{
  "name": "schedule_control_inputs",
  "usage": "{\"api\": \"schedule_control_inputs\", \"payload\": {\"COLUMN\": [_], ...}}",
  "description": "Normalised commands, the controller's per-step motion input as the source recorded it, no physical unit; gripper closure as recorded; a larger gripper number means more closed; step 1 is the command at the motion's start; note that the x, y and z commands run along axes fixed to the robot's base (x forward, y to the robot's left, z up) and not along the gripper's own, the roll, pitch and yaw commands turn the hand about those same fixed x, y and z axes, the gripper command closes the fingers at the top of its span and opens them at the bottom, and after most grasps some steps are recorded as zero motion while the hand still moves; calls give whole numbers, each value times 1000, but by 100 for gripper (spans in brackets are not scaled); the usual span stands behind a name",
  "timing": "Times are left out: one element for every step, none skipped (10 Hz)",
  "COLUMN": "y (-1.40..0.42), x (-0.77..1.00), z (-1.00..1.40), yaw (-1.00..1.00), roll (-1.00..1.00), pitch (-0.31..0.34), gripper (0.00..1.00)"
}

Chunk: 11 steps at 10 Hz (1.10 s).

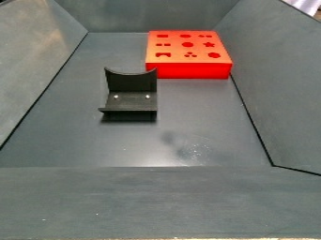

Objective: Pick up the rectangle object. Move up. Place the rectangle object on the fixture. Regrasp the rectangle object. Move to above the board. Insert the rectangle object.
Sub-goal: Move to above the board, then insert the rectangle object.

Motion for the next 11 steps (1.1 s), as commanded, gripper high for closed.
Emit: {"api": "schedule_control_inputs", "payload": {"y": [-4, -69, -60, -143, -154, -143, -160, -194, -177, -169, -140], "x": [-58, 69, 317, 329, 314, 380, 340, 257, 89, 0, 0], "z": [9, 0, -177, -229, -229, -234, -277, -306, -314, -240, -171], "yaw": [-32, 0, -214, -589, -689, -640, -671, -726, -829, -909, -934], "roll": [-324, -17, -49, -67, -89, -66, -51, -33, -37, -47, -61], "pitch": [-56, 0, 0, 4, 0, 0, 0, 0, 0, 0, 0], "gripper": [100, 100, 100, 100, 100, 100, 100, 100, 100, 100, 100]}}
